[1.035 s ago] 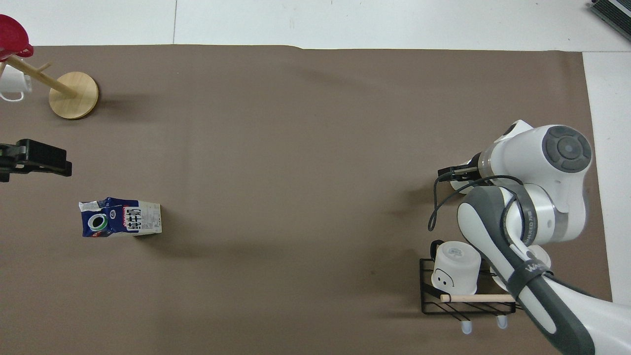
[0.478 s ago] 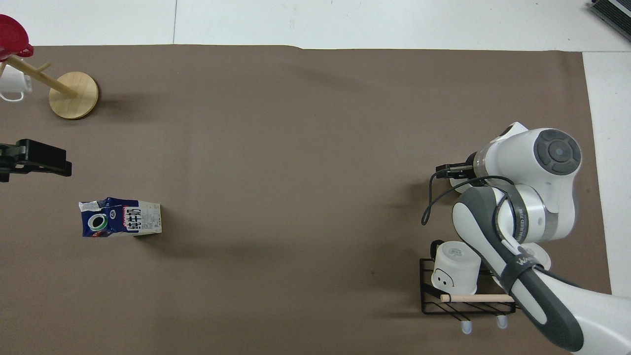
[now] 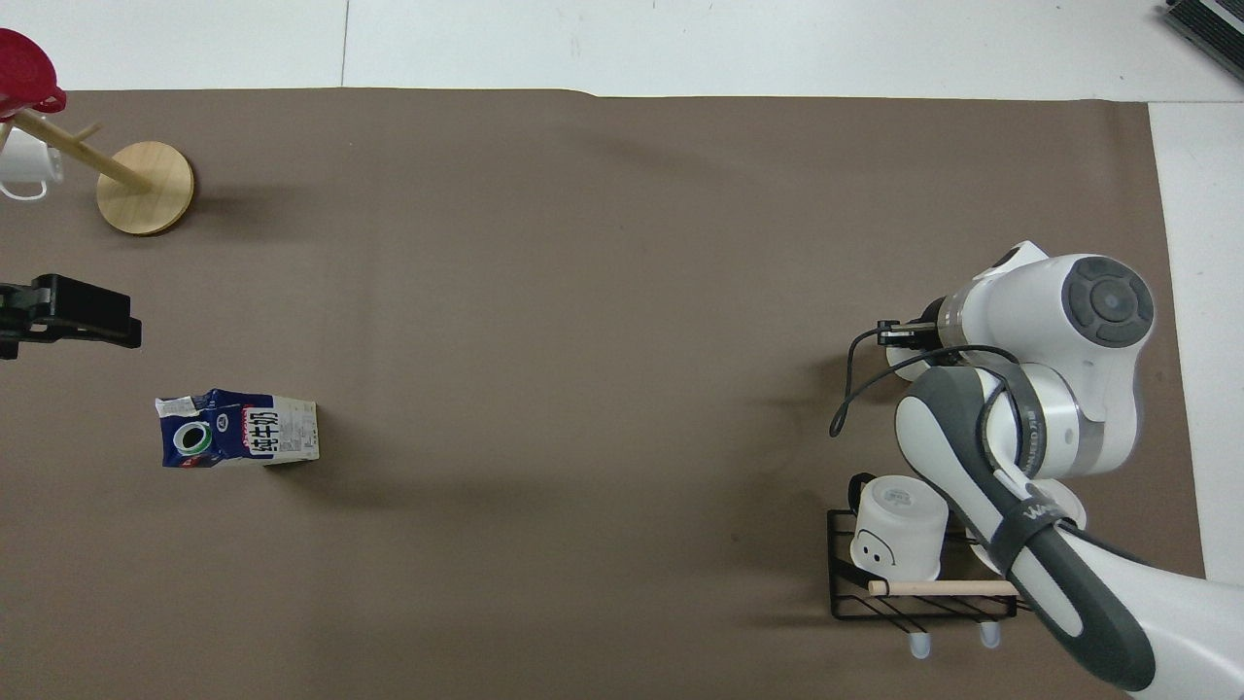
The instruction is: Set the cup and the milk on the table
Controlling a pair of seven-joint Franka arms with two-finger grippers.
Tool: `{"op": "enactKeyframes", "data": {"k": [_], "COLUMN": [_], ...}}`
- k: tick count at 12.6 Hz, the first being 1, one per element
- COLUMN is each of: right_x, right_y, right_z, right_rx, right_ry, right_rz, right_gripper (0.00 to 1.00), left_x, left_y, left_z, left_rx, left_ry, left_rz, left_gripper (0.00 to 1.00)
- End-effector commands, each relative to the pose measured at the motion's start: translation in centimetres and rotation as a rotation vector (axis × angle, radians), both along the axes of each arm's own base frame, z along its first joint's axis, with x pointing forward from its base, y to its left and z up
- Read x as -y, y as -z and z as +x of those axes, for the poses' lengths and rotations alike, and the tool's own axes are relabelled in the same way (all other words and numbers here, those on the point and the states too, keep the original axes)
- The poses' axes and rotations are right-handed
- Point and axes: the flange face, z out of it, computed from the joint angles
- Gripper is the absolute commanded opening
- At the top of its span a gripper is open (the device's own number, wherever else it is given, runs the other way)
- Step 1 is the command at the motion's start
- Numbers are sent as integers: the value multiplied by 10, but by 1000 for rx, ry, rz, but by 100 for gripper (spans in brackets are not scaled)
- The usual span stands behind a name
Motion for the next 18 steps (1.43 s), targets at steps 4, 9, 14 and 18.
{"op": "enactKeyframes", "data": {"k": [4, 9, 14, 18], "right_x": [-1, -8, -23, -69], "right_y": [-2, -67, -134, -181], "right_z": [0, 7, 15, 12], "right_rx": [12, 116, 52, 5], "right_ry": [-4, 46, 41, 35], "right_rz": [16, 34, 6, -65], "right_gripper": [0, 0, 0, 0], "left_x": [-2, -2, -2, -2], "left_y": [-5, -5, -5, -5], "left_z": [-4, -4, -4, -4], "left_rx": [-6, -6, -6, -6], "left_ry": [-12, -10, -10, -10], "left_rz": [-7, -7, -7, -7], "left_gripper": [100, 100, 100, 100]}}
